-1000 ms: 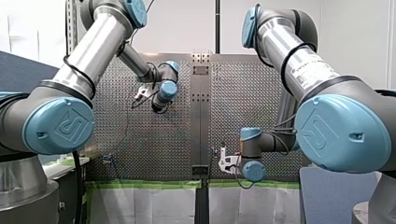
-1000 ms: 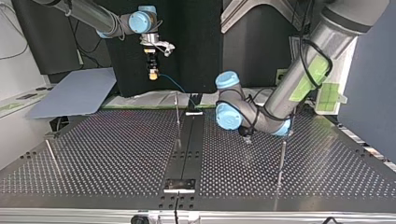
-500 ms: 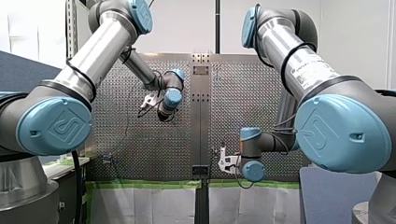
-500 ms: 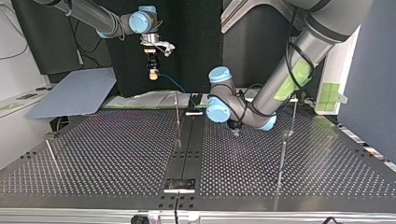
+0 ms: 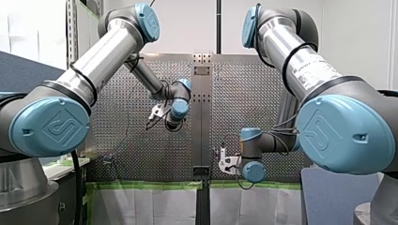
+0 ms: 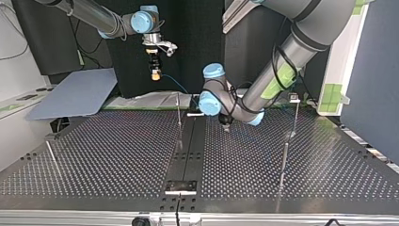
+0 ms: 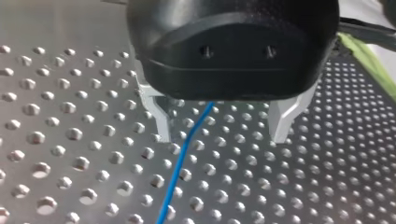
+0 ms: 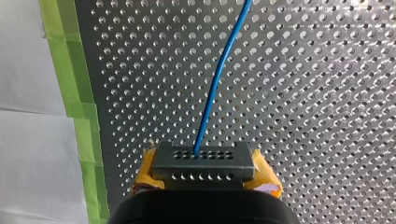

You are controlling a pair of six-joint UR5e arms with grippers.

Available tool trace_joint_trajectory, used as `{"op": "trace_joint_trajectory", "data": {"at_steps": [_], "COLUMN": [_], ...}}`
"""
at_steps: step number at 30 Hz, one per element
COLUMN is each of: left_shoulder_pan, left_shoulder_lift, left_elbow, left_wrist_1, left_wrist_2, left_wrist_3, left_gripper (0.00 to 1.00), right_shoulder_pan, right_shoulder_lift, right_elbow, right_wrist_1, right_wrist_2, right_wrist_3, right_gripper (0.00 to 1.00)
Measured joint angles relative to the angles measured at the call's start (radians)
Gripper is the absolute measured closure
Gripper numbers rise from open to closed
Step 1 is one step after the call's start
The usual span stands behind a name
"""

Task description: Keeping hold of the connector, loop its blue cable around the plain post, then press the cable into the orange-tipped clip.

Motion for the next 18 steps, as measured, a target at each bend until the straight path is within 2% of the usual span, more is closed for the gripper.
{"op": "trace_joint_trajectory", "data": {"at_steps": [5, 12, 18], "left_shoulder_pan": [-0.003, -0.013, -0.038], "left_shoulder_lift": [-0.008, -0.069, -0.110], "left_elbow": [0.002, 0.022, 0.037], "left_wrist_1": [0.017, 0.021, 0.060], "left_wrist_2": [0.002, 0.006, 0.041], "left_wrist_3": [-0.004, -0.006, -0.025], "left_gripper": [0.00, 0.00, 0.00], "right_shoulder_pan": [0.002, 0.004, 0.005], "right_shoulder_lift": [-0.001, -0.002, -0.003], "right_elbow": [-0.002, -0.003, -0.003], "right_wrist_1": [0.001, 0.005, 0.013], "right_wrist_2": [0.000, 0.000, 0.001], "right_wrist_3": [-0.001, -0.003, -0.006], "right_gripper": [1.00, 1.00, 1.00]}}
